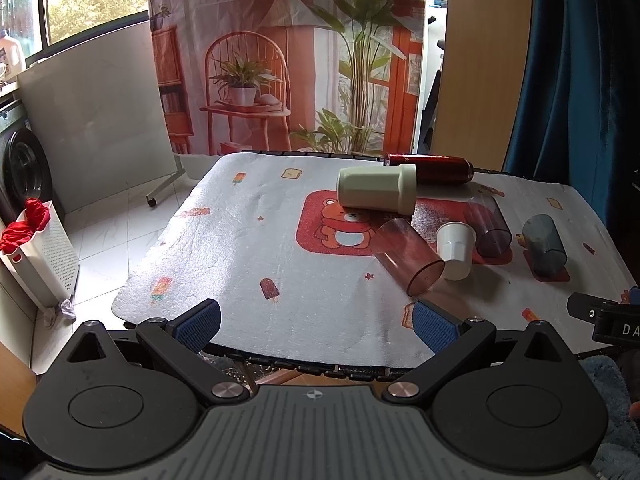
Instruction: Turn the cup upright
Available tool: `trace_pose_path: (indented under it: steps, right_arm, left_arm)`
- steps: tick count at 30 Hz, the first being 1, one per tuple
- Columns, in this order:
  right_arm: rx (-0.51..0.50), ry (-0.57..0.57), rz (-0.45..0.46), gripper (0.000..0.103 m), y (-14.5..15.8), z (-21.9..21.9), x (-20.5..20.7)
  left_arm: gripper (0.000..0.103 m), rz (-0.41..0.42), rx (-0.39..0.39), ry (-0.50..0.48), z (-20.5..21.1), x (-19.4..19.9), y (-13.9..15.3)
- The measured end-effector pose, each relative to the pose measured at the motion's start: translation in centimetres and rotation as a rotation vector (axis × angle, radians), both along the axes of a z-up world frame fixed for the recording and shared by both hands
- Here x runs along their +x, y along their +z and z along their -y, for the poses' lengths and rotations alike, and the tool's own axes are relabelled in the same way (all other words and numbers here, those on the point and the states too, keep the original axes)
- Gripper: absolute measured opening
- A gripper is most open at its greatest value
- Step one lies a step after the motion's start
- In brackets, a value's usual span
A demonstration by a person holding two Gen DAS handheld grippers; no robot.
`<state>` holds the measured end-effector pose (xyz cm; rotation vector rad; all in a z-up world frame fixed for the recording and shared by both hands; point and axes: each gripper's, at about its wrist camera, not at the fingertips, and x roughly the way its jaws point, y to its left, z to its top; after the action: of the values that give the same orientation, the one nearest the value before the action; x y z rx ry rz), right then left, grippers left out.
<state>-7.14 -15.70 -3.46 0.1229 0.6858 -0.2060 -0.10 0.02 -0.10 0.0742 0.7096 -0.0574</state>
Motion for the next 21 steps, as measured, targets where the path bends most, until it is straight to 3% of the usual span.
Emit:
trace_pose_path:
  steps: [21]
  right_arm:
    - [0.006,-0.002,-0.013,0.103,-0.8,0.1,0.4]
  left_arm:
    - [0.103,-0.057,-0.014,-0.006,-0.4,0.8,-1.1]
